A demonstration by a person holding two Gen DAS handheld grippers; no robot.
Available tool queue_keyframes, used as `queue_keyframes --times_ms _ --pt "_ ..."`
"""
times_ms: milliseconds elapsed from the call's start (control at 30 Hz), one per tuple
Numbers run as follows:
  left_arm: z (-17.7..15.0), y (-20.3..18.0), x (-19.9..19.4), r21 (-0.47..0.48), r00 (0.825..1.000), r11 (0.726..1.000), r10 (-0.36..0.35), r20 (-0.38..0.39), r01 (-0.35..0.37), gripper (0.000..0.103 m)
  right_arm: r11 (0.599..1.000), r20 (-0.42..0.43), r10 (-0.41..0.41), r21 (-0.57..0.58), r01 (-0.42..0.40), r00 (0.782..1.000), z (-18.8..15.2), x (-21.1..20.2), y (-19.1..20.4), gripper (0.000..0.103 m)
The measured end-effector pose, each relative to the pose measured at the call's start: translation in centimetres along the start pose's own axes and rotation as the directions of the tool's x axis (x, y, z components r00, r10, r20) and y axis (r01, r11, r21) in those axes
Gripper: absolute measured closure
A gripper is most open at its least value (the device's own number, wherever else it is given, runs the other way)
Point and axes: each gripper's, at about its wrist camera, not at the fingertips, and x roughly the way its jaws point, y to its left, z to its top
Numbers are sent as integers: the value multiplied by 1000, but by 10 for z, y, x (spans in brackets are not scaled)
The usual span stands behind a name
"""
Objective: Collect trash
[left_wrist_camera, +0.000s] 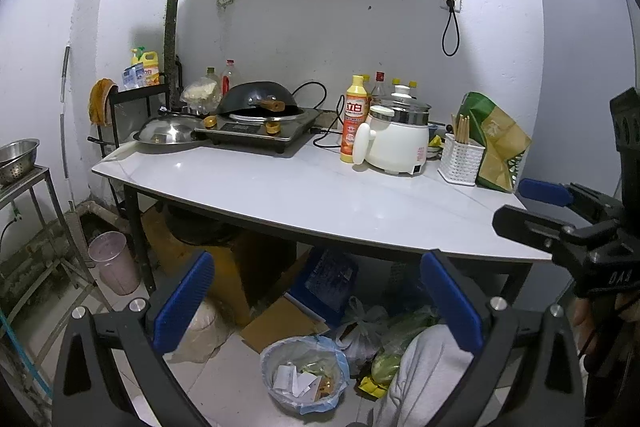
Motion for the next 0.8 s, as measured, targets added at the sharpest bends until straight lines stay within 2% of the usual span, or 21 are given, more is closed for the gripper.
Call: queue_keyframes --times_ms 800 --pt "3 -4 -4 1 1000 1000 -11 15 11 0 1000 9 2 1 -2 1000 3 -4 0 3"
